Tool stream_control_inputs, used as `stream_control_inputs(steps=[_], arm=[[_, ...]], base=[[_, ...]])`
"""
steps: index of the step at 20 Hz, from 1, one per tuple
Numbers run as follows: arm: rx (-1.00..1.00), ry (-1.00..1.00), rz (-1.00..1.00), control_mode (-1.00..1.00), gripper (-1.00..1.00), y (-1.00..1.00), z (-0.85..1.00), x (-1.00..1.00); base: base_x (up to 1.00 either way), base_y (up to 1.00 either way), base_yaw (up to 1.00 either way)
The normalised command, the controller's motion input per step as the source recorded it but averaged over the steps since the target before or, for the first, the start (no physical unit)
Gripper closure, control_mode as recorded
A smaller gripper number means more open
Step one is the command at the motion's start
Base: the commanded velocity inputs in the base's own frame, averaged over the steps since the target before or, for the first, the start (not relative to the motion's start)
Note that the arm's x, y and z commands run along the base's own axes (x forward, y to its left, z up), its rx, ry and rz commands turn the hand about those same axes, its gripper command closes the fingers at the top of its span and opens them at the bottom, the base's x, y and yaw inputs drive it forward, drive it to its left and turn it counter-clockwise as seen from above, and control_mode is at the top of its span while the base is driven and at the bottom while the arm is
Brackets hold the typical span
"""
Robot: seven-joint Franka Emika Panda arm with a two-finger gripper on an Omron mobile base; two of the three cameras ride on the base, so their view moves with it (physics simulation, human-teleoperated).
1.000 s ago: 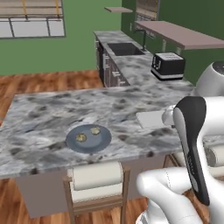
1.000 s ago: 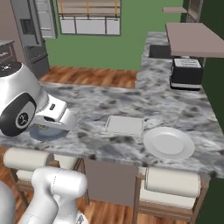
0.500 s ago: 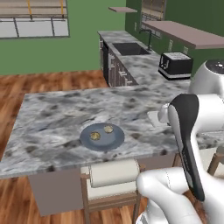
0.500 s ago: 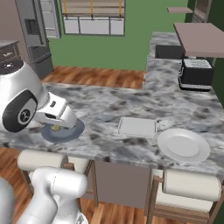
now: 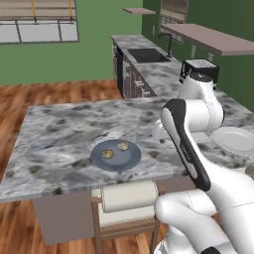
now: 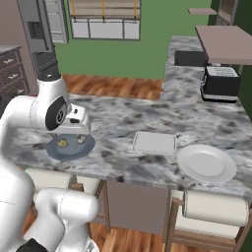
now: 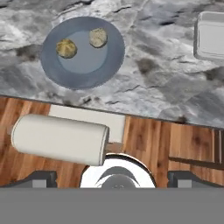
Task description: Place two dumplings into each of the tupperware containers and then place the containers in the fridge.
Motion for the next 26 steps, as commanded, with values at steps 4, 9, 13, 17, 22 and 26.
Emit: stream_control_inputs(steps=[4, 9, 13, 17, 22, 26], arm=[[0.03, 0.2, 0.18, -1.0, -1.0, 0.21, -0.4, 0.76], [0.0, 0.17, 0.04, -1.0, -1.0, 0.32, -0.36, 0.73], [-0.02, 0.23, 0.0, -1.0, -1.0, 0.67, -0.32, 0.61], [-0.02, 0.19, 0.0, -1.0, -1.0, 0.48, -0.42, 0.73], [-0.03, 0.02, 0.0, -1.0, -1.0, 0.19, -0.49, 0.64], [-0.06, 0.0, 0.0, -1.0, -1.0, 0.0, -0.56, 0.54]], base=[[0.0, 0.0, 0.0], [0.0, 0.0, 0.0], [0.0, 0.0, 0.0], [0.0, 0.0, 0.0], [0.0, 0.0, 0.0], [0.0, 0.0, 0.0]])
